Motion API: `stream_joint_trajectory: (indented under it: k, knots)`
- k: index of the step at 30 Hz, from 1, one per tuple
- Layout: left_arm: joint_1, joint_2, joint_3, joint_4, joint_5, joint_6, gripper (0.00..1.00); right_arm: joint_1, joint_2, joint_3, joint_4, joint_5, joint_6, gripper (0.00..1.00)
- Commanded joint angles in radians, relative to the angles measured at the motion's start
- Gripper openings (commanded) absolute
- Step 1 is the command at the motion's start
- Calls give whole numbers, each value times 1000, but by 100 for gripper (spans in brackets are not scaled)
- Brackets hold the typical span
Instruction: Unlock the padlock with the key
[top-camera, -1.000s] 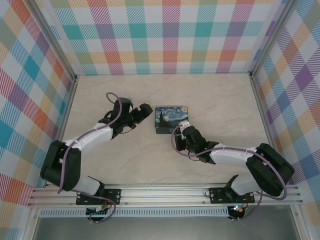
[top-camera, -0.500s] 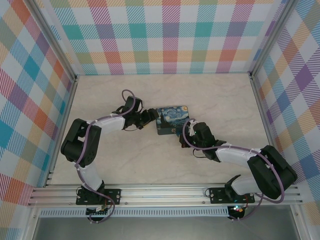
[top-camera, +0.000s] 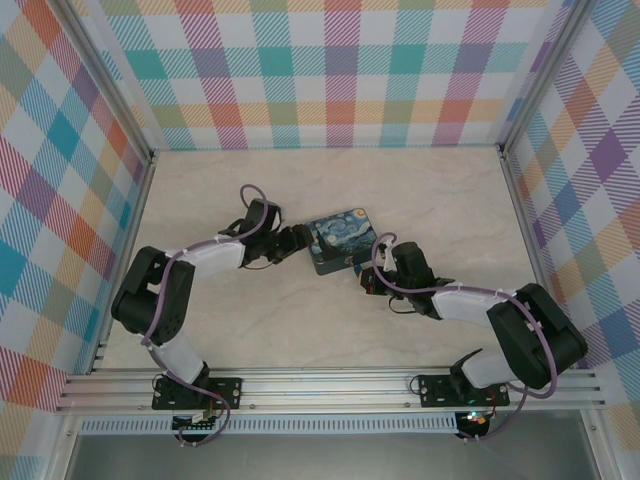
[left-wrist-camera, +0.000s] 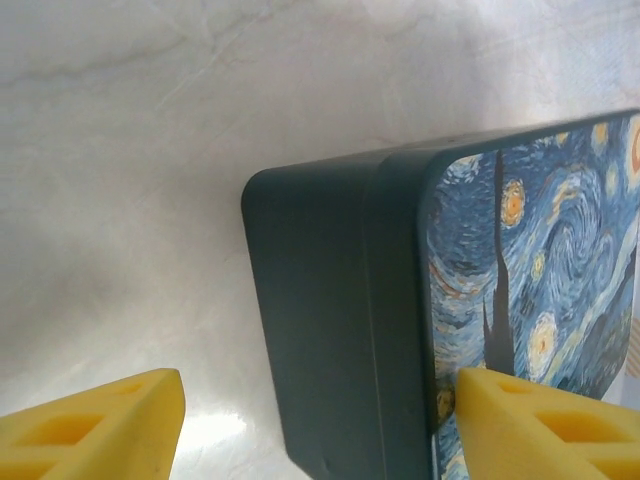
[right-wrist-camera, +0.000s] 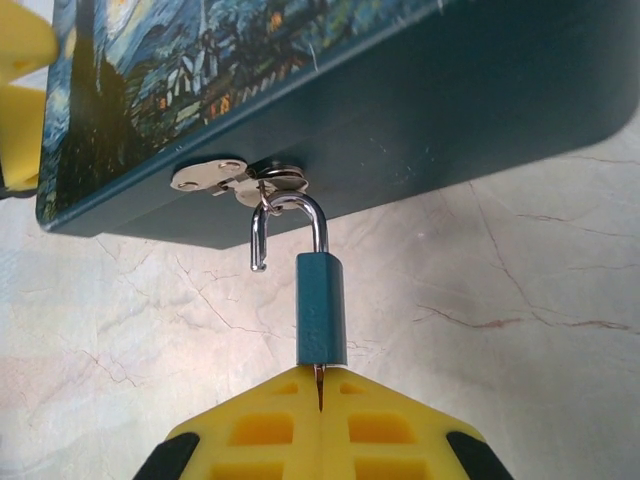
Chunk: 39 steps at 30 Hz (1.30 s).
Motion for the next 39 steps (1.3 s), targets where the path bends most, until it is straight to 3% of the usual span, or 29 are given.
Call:
stream_joint_trajectory:
  k: [1,17,20,33,39]
  knots:
    - [-3,-41,-46,-102,-57,24,70,-16,34,-13,-42,-26,13,0]
    - [-3,-105,-87,-101,-85,14,70,-35,78,9,-34,-58,16,0]
    - [-3,-106,-87,-104,-89,17,70,-39,67,2,-45,-52,15,10]
    - [-3,-115,-83,-116,-102,23,71,-68,-85,-31,-146,-27,-66,34]
    - [-3,-119,-86,-113,-99,19,71,-100,-128,-85,35,-119,-66,48]
